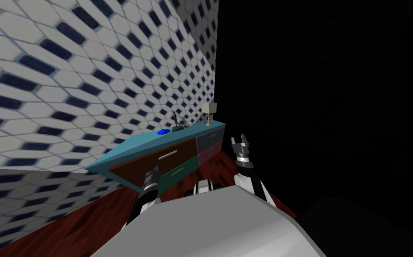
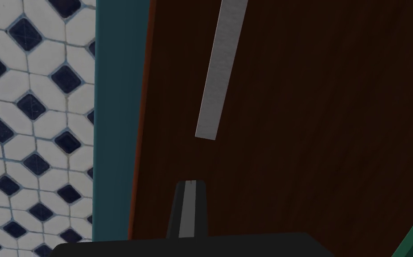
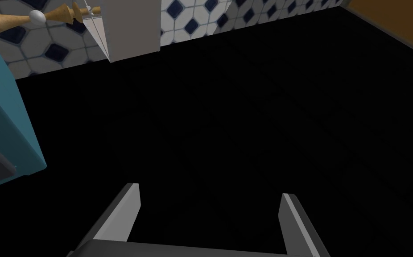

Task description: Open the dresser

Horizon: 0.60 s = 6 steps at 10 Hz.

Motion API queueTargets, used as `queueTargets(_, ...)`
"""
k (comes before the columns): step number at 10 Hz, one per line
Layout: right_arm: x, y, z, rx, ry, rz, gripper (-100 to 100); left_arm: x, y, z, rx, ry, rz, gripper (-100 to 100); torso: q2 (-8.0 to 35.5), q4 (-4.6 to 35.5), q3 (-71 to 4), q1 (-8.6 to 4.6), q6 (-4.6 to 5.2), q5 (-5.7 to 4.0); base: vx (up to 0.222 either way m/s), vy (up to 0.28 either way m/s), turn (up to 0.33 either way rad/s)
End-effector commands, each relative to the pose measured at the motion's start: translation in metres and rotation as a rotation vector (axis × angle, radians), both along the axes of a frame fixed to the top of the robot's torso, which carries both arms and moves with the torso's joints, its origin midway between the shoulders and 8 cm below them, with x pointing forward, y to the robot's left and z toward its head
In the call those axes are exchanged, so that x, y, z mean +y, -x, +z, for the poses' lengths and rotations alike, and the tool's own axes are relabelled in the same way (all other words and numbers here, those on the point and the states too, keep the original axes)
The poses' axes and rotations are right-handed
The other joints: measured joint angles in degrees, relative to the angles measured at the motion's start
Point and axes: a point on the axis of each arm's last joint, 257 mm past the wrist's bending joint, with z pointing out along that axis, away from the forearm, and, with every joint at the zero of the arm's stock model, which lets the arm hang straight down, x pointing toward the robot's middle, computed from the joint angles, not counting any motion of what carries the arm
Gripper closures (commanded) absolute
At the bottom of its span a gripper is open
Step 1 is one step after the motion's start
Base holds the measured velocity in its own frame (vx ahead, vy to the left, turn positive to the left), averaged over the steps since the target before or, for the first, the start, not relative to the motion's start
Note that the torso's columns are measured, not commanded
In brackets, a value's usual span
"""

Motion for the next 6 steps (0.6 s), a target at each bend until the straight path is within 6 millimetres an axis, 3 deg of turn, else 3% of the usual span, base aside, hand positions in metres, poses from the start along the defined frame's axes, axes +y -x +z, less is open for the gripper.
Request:
queueTargets(1,0.000,0.000,0.000,0.000,0.000,0.000,0,0.011,-0.002,0.008,0.008,-0.048,-0.019,-100,-0.1,-0.1,-0.1,0.11,-0.01,0.05,0.009,0.001,0.000)
queueTargets(6,0.000,0.000,0.000,0.000,0.000,0.000,0,0.025,-0.007,0.017,0.028,-0.106,-0.041,-100,0.3,0.1,0.2,-0.21,0.00,-0.05,0.049,0.011,-0.006)
